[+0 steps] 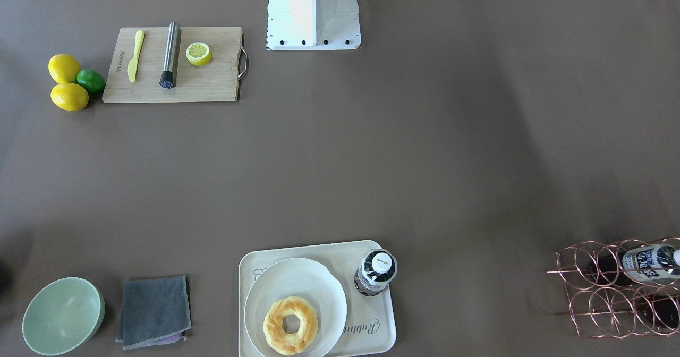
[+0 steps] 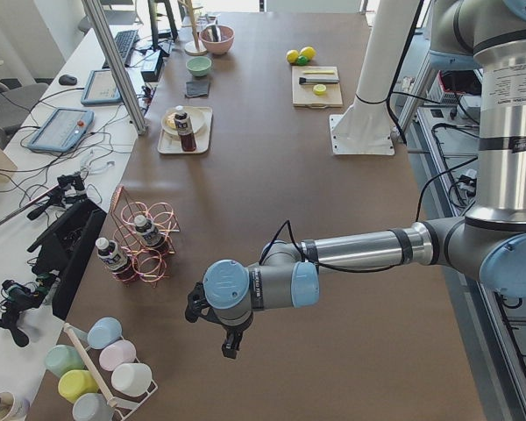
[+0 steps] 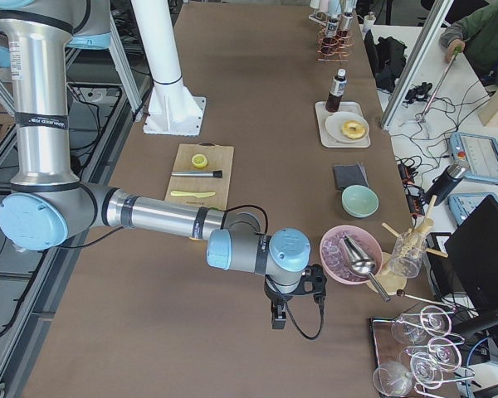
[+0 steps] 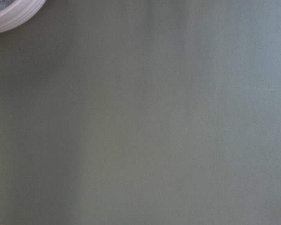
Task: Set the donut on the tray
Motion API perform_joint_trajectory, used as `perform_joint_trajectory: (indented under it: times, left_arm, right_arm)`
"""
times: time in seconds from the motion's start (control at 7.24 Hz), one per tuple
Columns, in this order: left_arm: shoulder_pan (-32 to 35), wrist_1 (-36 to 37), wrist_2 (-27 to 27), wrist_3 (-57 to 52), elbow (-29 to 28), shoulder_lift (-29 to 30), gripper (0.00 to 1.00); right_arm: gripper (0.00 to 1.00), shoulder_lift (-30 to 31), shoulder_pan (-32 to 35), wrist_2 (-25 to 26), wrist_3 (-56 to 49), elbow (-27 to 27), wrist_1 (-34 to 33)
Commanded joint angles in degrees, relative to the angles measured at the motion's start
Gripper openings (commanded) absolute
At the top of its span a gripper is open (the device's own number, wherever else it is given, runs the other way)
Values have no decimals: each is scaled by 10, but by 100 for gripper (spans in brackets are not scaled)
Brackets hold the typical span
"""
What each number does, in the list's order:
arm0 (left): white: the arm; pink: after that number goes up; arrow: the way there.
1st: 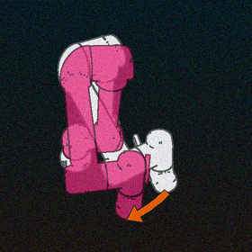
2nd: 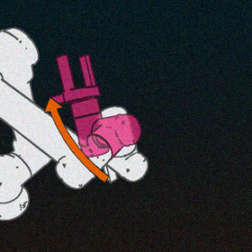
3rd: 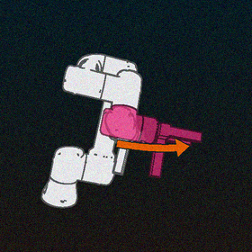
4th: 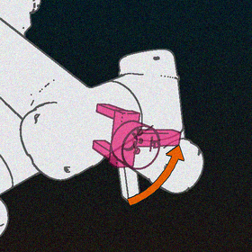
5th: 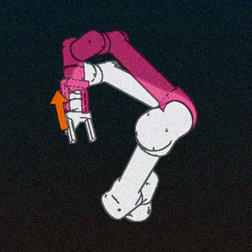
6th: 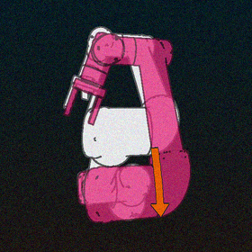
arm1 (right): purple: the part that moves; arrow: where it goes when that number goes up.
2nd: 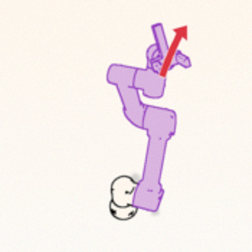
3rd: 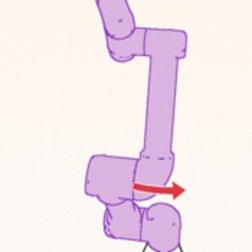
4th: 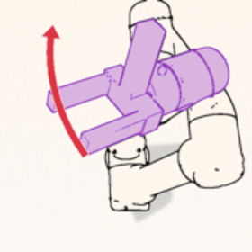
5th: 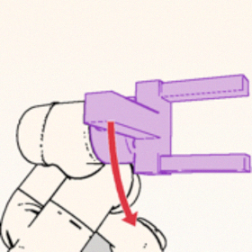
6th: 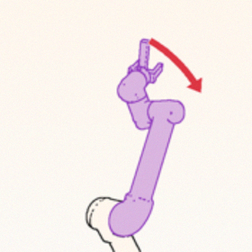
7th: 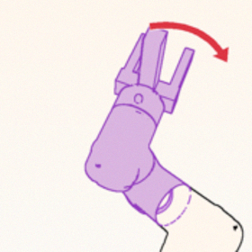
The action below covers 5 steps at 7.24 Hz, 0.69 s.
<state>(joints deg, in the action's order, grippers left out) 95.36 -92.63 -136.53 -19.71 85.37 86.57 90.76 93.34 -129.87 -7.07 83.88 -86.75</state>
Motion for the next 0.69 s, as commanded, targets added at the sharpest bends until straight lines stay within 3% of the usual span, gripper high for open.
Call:
perform_joint_trajectory:
  times: [0.0, 0.55]
  left_arm:
    - [1, -1, -2, -1, 3, -3, 99]
    - [4, 2, -3, 1, 0, -3, 99]
  right_arm:
    - [100, 1, 0, 0, 0, 0, 0]
    - [100, 1, 0, 0, 0, 1, 0]
